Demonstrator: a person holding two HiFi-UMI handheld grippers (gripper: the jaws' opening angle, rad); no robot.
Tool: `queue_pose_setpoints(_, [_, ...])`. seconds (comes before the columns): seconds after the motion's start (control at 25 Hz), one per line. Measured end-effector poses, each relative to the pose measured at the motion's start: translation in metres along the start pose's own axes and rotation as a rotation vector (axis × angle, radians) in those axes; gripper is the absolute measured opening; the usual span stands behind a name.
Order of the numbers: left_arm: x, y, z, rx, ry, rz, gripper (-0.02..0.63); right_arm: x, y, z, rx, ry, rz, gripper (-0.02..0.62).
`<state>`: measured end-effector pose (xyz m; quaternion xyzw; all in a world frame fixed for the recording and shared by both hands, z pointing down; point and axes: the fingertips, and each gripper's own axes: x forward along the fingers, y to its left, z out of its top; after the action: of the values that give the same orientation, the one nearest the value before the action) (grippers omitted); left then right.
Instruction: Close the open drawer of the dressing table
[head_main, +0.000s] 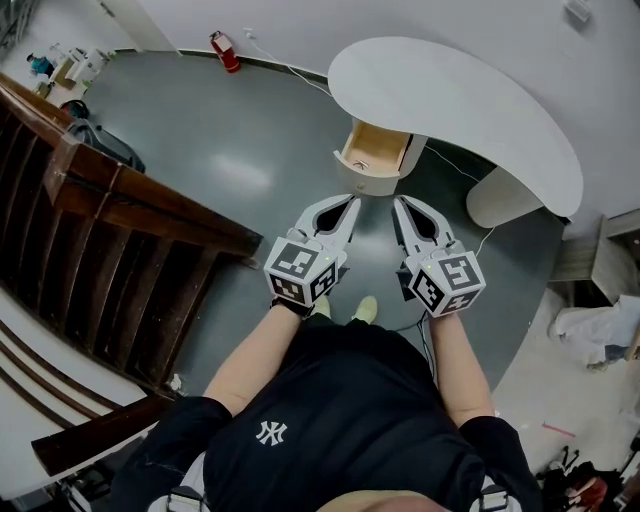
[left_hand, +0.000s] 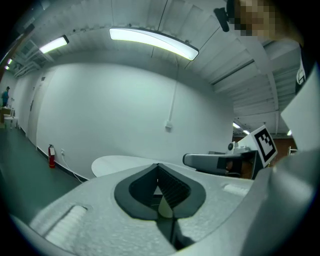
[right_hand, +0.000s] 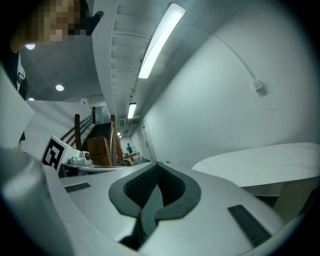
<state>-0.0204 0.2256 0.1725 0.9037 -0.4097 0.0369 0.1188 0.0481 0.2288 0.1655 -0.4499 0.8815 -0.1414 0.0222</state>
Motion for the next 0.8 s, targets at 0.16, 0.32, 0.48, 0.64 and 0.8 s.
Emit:
queue_pose_setpoints(0.16, [0.007,0.011,-0.017,-0.006,0.034,0.03,0.009,-0.001,-0.015,-0.013,0.02,0.02,-0.015,0.015])
queue_pose_setpoints(0.32, [0.011,0.019,-0.029,-0.006,0.053,0.061,0.009,-0.001,-0.029,-0.026,0.03,0.035,-0.038,0.015])
queue_pose_setpoints(0.48, [0.018,0.027,-0.04,-0.008,0.075,0.076,0.009,0.006,-0.041,-0.037,0.048,0.05,-0.05,0.015])
queue_pose_setpoints(0.64, [0.023,0.035,-0.052,-0.008,0.106,0.083,0.009,0.013,-0.045,-0.048,0.045,0.072,-0.051,0.015])
queue_pose_setpoints(0.8, [0.028,0.048,-0.061,-0.012,0.128,0.083,0.009,0.025,-0.05,-0.062,0.038,0.102,-0.066,0.015])
